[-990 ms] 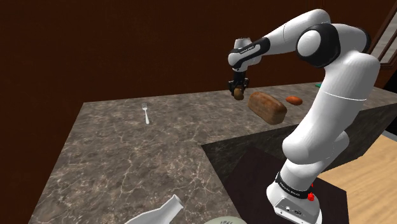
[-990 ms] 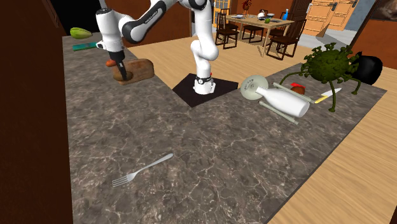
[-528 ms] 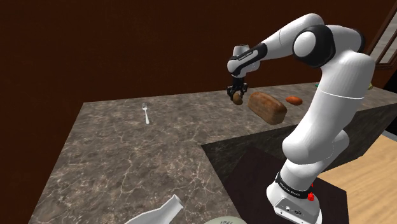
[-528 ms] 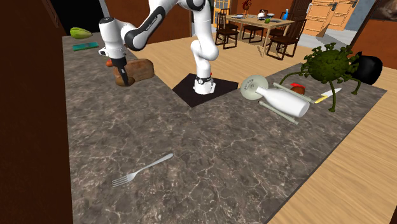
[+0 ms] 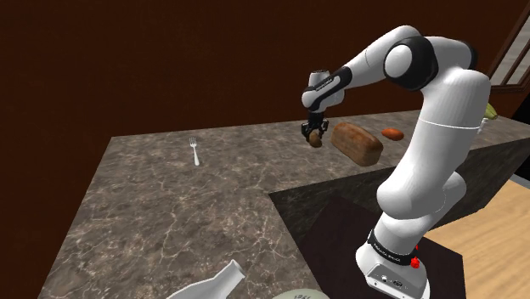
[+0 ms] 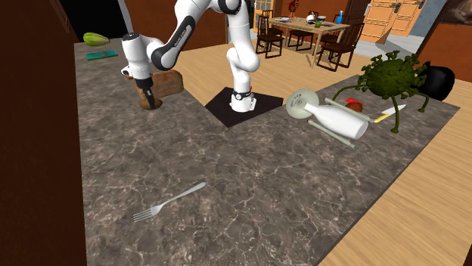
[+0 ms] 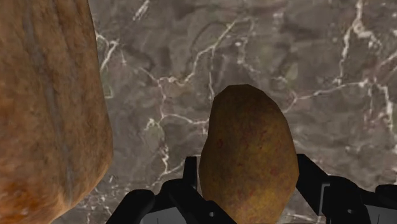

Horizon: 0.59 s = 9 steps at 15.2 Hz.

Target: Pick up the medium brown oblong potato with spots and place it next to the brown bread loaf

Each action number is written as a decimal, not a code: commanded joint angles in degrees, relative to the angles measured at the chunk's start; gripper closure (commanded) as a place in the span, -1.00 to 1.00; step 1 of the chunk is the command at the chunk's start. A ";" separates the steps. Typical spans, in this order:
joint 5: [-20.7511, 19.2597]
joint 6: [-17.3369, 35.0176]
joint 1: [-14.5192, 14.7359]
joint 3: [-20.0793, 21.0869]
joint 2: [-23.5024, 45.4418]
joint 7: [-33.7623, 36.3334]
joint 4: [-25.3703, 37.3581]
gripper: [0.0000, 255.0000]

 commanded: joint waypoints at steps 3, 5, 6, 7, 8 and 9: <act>-0.05 0.75 -0.01 -0.01 0.51 0.12 -0.21 1.00; -0.05 0.75 -0.01 -0.01 0.51 0.12 -0.21 1.00; -0.05 0.75 -0.01 -0.01 0.51 0.12 -0.21 1.00; -0.05 0.75 -0.01 -0.01 0.51 0.12 -0.21 1.00; -0.05 0.75 -0.01 -0.01 0.51 0.12 -0.21 1.00; -0.05 0.75 -0.01 -0.01 0.51 0.12 -0.21 -1.00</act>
